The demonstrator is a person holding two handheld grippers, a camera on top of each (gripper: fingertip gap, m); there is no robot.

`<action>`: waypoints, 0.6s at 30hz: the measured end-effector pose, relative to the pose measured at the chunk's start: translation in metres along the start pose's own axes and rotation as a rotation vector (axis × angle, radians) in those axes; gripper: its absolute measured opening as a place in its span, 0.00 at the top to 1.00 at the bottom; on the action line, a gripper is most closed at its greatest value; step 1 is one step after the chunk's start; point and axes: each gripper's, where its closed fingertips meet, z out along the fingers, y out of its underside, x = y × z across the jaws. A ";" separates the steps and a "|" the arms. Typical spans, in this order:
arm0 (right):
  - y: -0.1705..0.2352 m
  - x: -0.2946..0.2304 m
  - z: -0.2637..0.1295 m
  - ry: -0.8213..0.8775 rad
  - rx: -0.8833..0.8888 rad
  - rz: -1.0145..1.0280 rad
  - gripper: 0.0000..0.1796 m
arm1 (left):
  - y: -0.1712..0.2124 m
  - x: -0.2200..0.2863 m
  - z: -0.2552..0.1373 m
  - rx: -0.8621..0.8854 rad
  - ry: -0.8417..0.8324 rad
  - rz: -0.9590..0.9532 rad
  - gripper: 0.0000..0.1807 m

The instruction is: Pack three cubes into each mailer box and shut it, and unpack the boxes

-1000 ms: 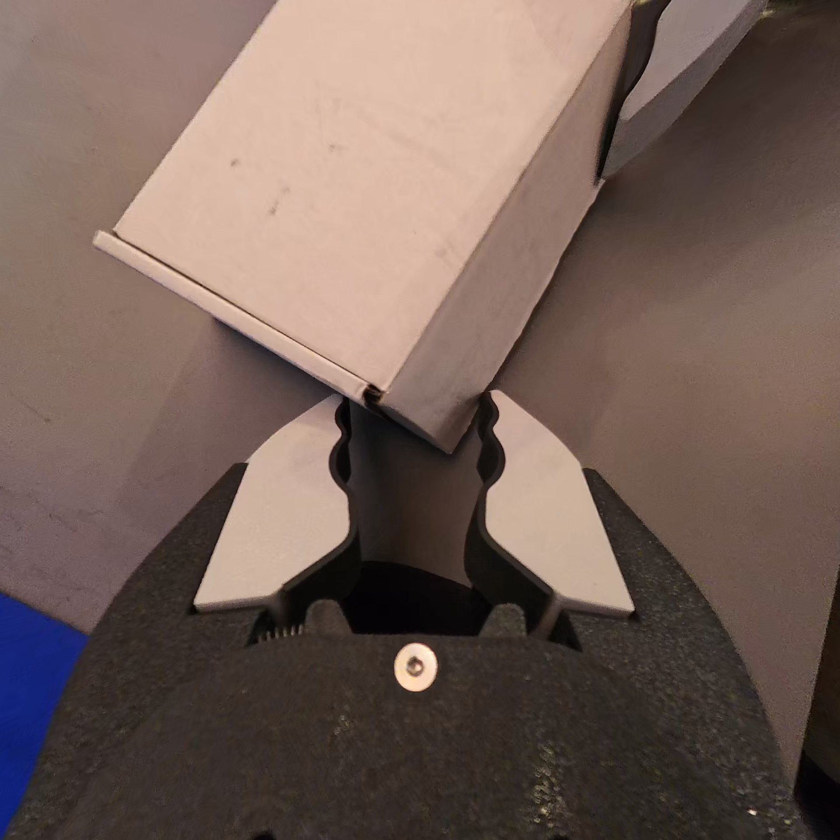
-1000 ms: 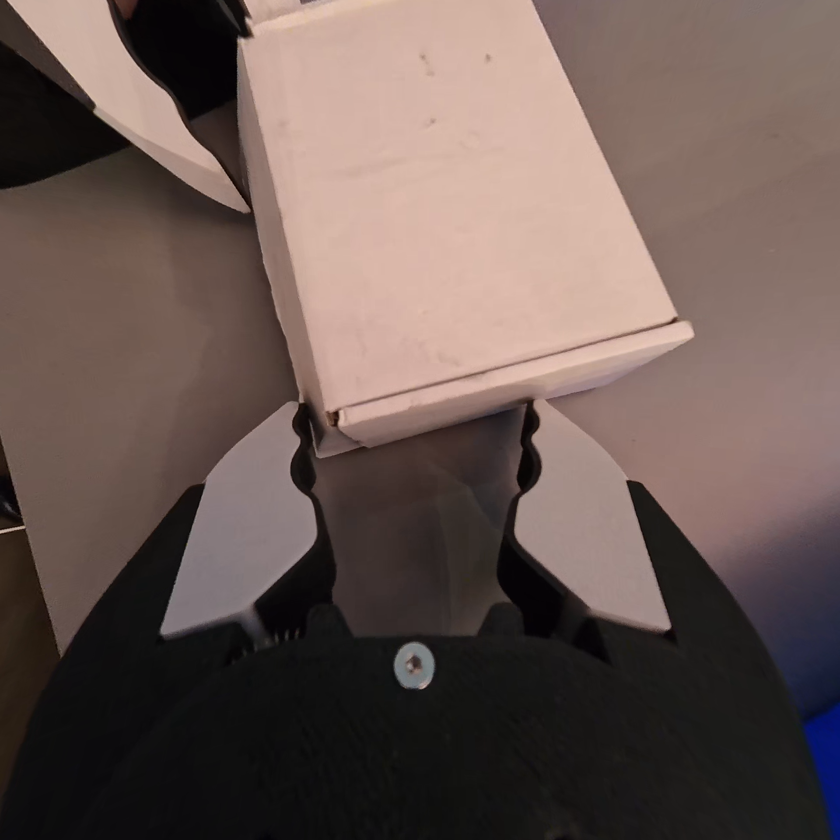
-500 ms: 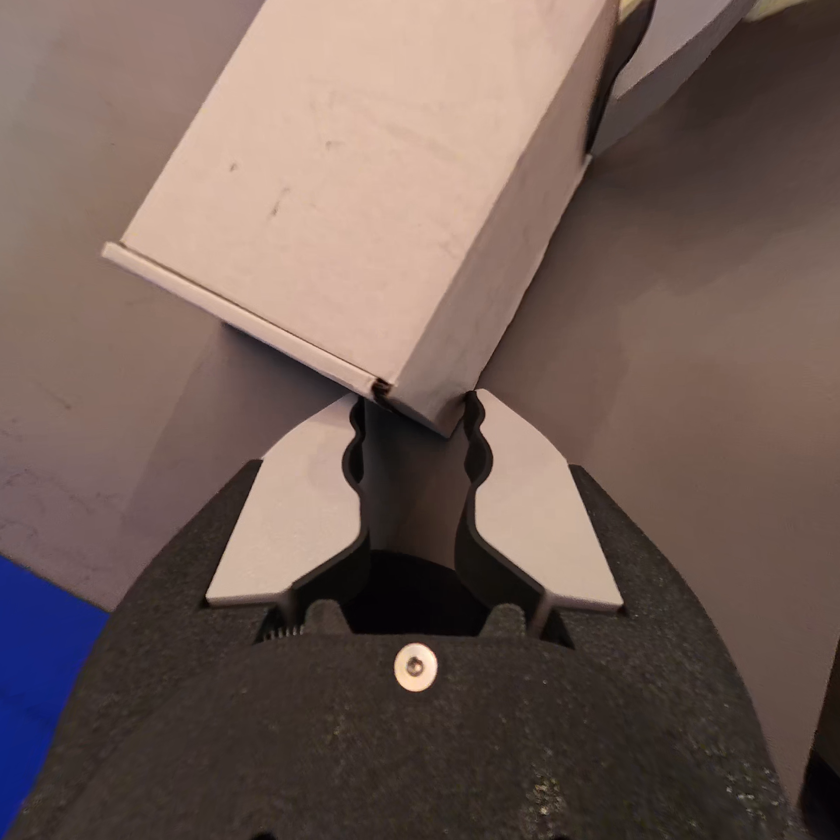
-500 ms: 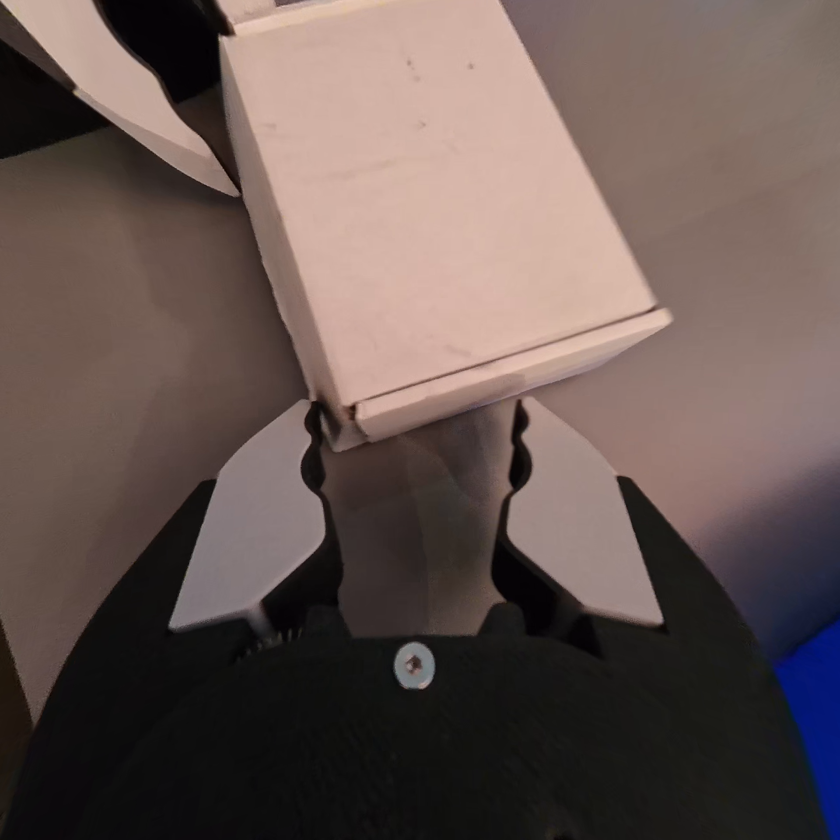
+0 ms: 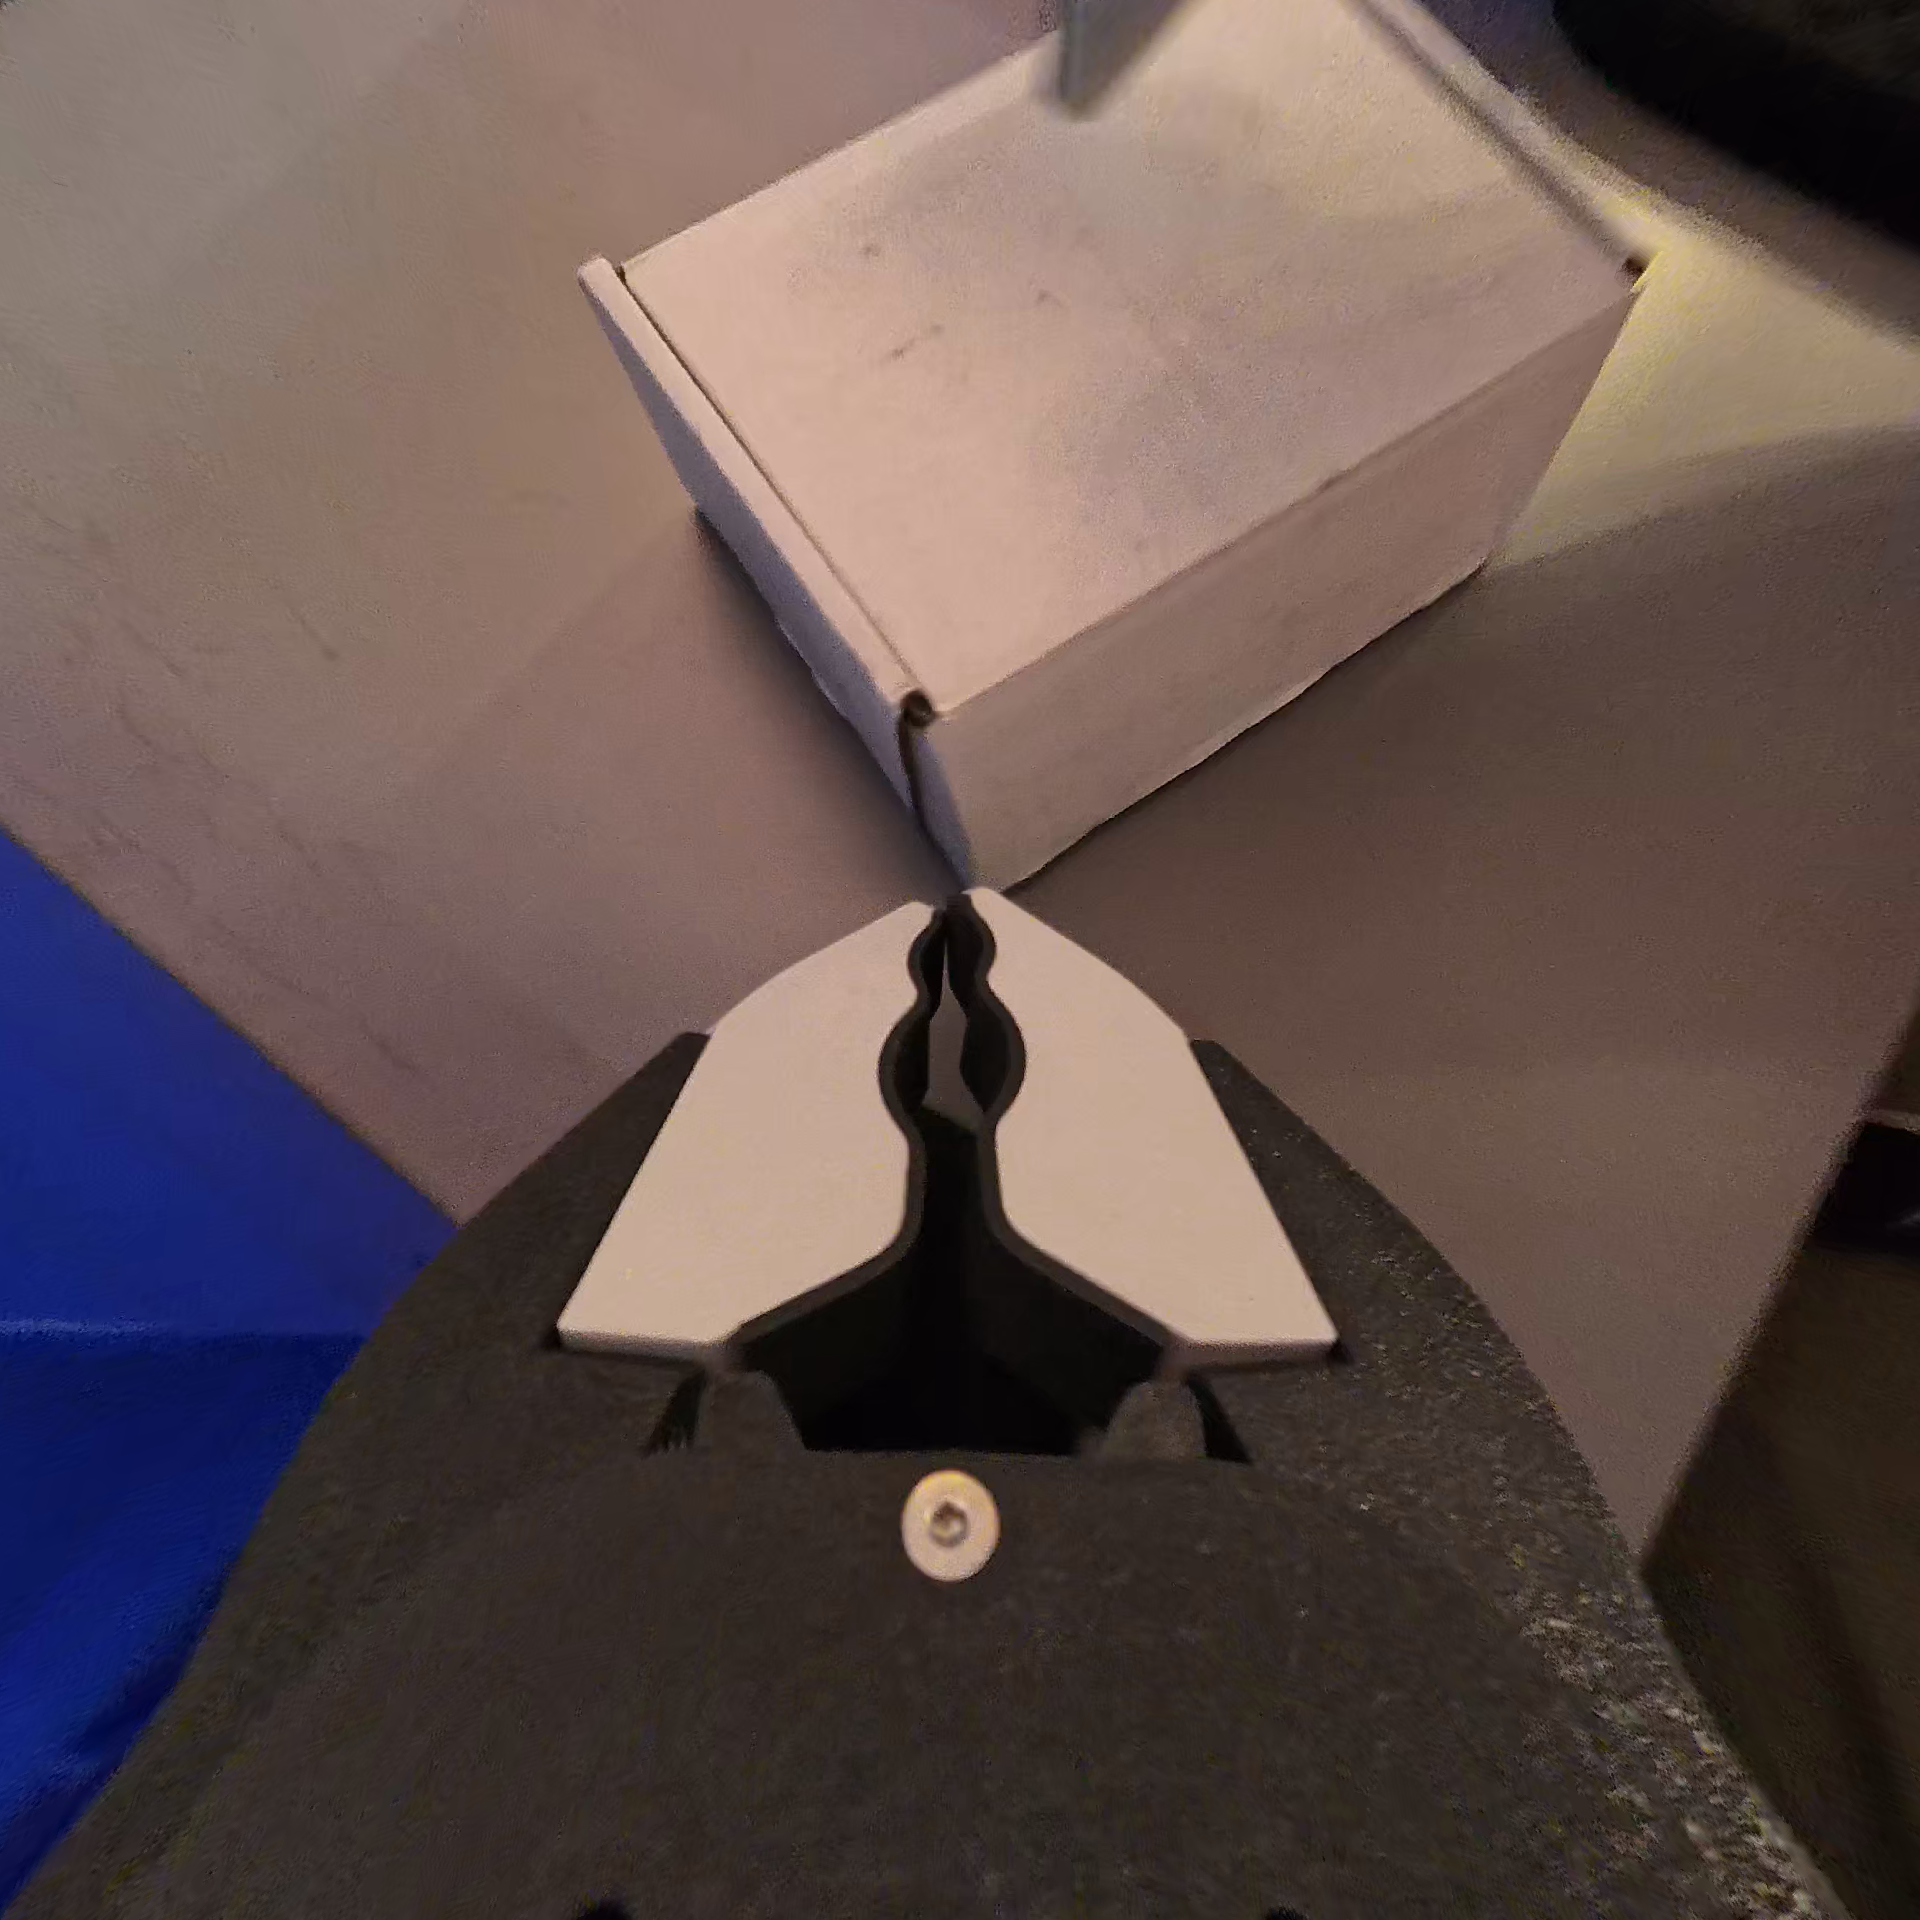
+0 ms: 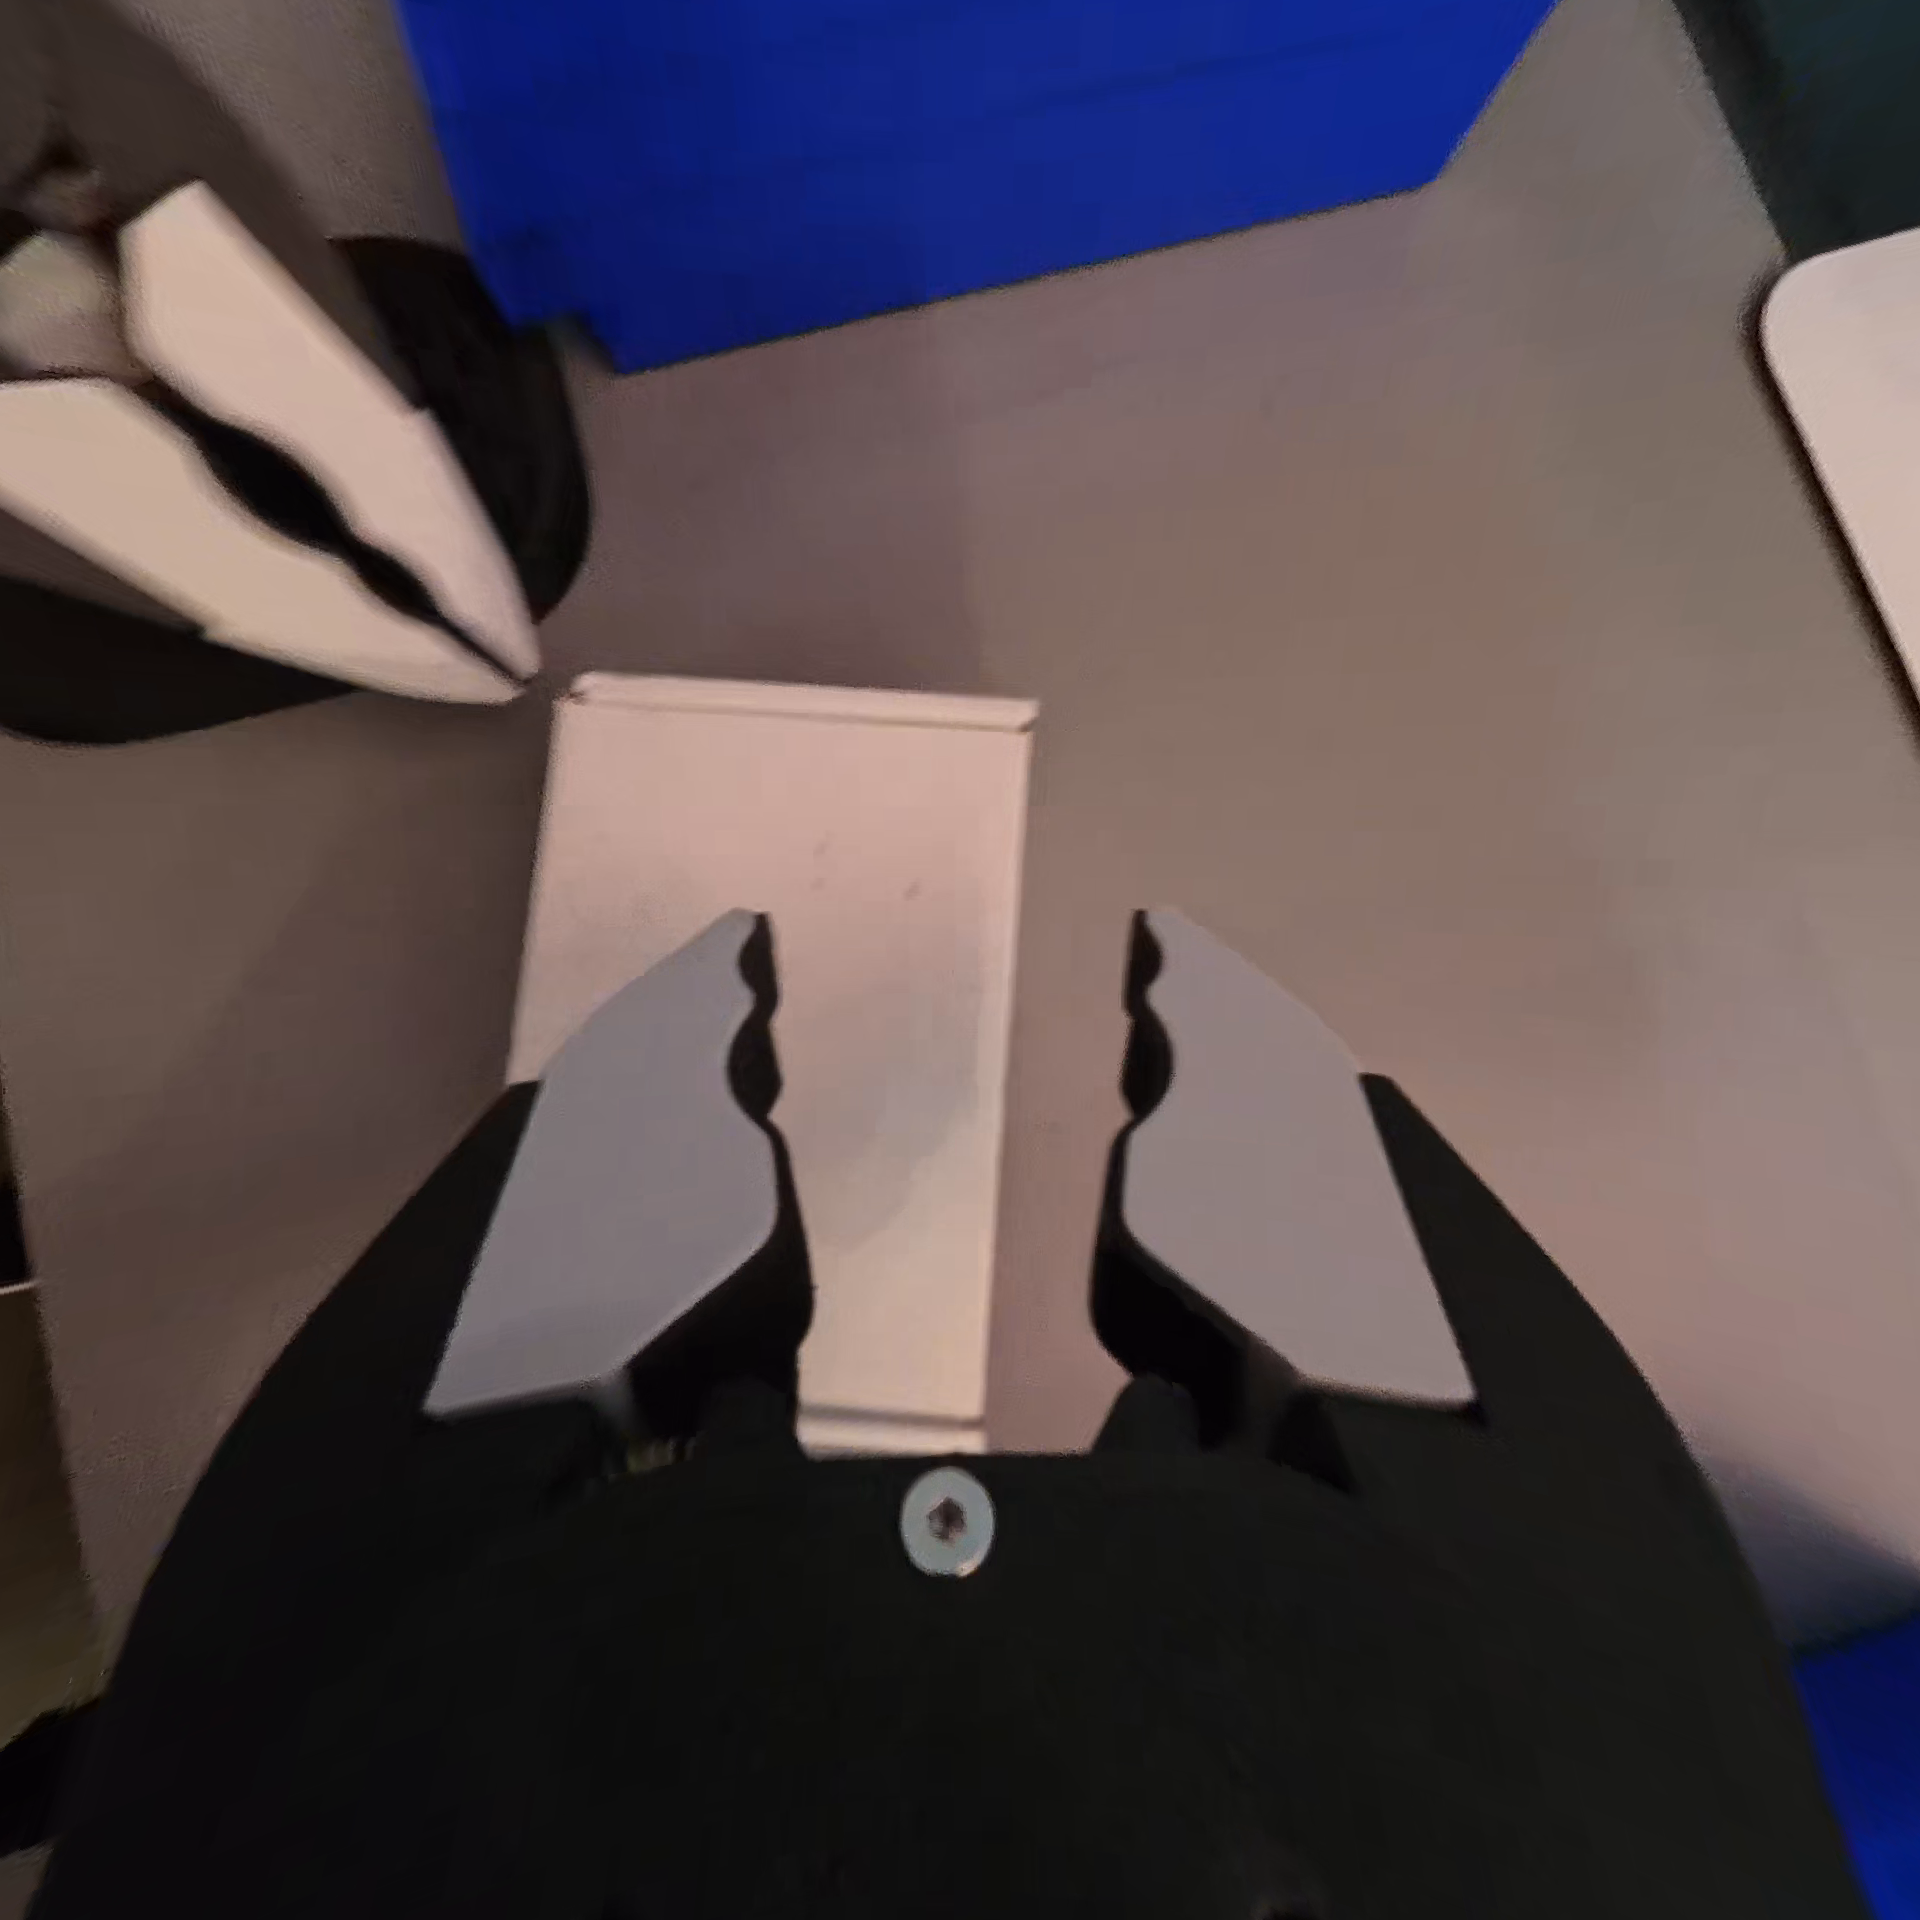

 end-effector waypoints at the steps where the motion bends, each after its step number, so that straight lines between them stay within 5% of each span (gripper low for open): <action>1: -0.001 0.009 0.005 0.006 -0.010 0.004 0.72 | -0.001 0.010 -0.001 0.018 0.046 -0.050 1.00; 4: 0.007 0.033 0.020 0.054 -0.071 0.015 0.86 | -0.001 0.040 0.004 -0.006 0.177 -0.131 1.00; 8: 0.032 0.030 0.034 0.024 -0.168 0.006 0.99 | -0.003 0.025 0.023 -0.043 0.058 -0.107 1.00; 18: 0.066 0.026 0.032 -0.029 -0.142 -0.013 0.99 | -0.011 -0.027 0.040 -0.149 -0.126 -0.031 0.98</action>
